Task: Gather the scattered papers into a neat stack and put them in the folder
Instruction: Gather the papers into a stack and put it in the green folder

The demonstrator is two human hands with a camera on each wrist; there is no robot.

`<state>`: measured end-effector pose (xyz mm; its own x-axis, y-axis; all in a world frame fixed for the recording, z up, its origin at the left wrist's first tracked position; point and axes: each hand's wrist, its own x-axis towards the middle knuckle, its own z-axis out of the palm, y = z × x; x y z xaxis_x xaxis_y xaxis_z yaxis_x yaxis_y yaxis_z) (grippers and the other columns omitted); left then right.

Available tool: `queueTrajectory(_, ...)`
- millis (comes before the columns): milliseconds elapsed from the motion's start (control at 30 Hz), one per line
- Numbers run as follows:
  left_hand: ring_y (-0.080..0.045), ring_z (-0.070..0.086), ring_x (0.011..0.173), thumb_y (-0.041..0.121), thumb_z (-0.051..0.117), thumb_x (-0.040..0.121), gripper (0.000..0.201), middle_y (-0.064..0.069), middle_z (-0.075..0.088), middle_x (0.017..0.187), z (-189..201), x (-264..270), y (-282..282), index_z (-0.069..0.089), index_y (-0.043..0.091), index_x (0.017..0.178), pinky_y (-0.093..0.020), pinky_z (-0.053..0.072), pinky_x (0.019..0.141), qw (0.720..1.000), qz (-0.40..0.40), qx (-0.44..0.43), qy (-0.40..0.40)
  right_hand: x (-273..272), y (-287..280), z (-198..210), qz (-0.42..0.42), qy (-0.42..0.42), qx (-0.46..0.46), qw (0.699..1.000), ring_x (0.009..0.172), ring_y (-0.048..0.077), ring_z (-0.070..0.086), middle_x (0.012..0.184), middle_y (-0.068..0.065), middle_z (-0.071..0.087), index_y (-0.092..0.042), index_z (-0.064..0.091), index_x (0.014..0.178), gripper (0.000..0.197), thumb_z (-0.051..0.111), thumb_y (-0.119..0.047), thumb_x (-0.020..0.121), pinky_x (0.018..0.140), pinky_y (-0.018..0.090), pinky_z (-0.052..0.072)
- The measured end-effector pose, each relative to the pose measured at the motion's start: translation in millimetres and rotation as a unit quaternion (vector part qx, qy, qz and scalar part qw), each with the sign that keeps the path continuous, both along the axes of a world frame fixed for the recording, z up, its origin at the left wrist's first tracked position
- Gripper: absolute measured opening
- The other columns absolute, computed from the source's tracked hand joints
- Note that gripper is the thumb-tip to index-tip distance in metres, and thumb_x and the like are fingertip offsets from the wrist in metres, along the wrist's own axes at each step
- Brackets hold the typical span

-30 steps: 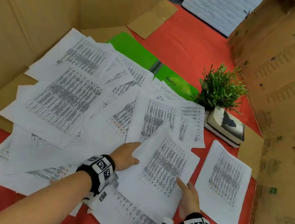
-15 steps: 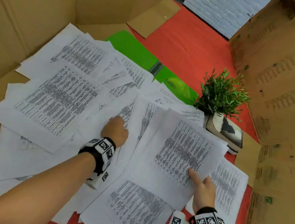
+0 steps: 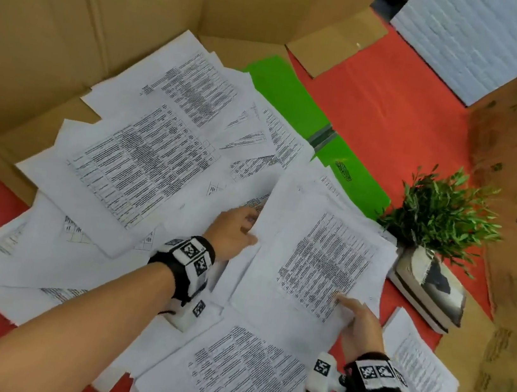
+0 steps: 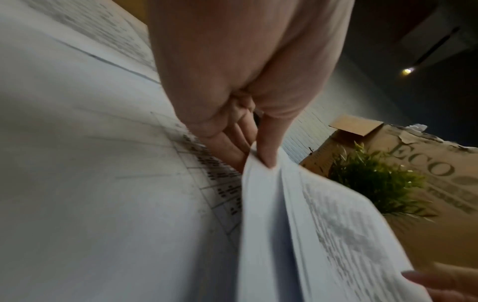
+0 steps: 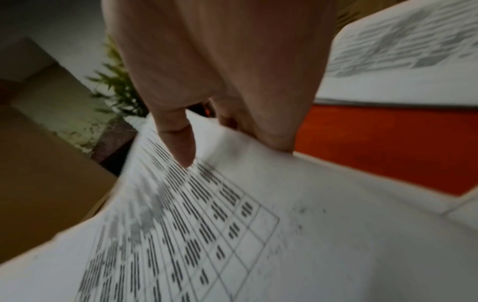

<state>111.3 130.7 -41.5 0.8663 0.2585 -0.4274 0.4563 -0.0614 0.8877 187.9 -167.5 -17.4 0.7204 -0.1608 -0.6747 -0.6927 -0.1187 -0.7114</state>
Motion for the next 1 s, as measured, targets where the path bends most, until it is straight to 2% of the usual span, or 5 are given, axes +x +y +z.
queueTrajectory(267, -0.026, 0.067, 0.102, 0.036, 0.067, 0.087, 0.040, -0.009, 0.071, 0.112, 13, 8, -8, 0.064, 0.009, 0.116, -0.040, 0.053, 0.091, 0.998, -0.057, 0.042, 0.000, 4, 50, 9, 0.094, 0.025, 0.027, 0.995, 0.120, 0.027, 0.061, 0.135, 0.008, 0.062, -0.009, 0.042, 0.145, 0.093, 0.089, -0.024, 0.066, 0.105, 0.049, 0.047)
queueTrajectory(400, -0.015, 0.063, 0.108, 0.051, 0.071, 0.079, 0.063, 0.002, 0.066, 0.123, 46, 16, -15, 0.055, 0.017, 0.129, -0.036, 0.052, 0.094, 0.996, -0.073, 0.009, -0.042, 2, 46, 21, 0.110, -0.003, 0.033, 0.993, 0.106, 0.026, 0.070, 0.120, 0.009, 0.072, -0.013, 0.061, 0.128, 0.043, 0.071, -0.009, 0.086, 0.088, 0.042, 0.056)
queueTrajectory(567, -0.022, 0.070, 0.093, -0.004, 0.054, 0.088, 0.033, -0.004, 0.072, 0.107, 80, 19, -22, 0.065, 0.014, 0.113, -0.026, 0.054, 0.075, 0.985, -0.119, 0.069, -0.102, -5, 40, 41, 0.085, -0.025, 0.051, 0.995, 0.100, 0.029, 0.066, 0.114, 0.011, 0.071, -0.025, 0.059, 0.110, 0.028, 0.065, -0.006, 0.090, 0.087, 0.043, 0.053)
queueTrajectory(700, -0.018, 0.071, 0.091, 0.011, 0.052, 0.093, 0.019, 0.003, 0.073, 0.105, 100, 18, -25, 0.063, 0.016, 0.107, -0.035, 0.057, 0.080, 0.987, -0.078, -0.001, -0.139, -14, 38, 48, 0.085, -0.045, 0.071, 0.993, 0.097, 0.027, 0.066, 0.129, 0.018, 0.064, -0.019, 0.051, 0.123, 0.034, 0.062, -0.006, 0.093, 0.086, 0.045, 0.051)
queueTrajectory(1000, -0.032, 0.048, 0.123, 0.042, 0.080, 0.073, 0.092, -0.018, 0.039, 0.139, 18, -20, -9, 0.032, -0.003, 0.138, -0.036, 0.043, 0.098, 0.973, -0.033, 0.194, 0.123, -69, 21, 24, 0.063, -0.007, -0.078, 0.995, 0.128, 0.027, 0.049, 0.149, 0.010, 0.046, -0.012, 0.029, 0.150, 0.068, 0.066, -0.015, 0.093, 0.099, 0.045, 0.043)
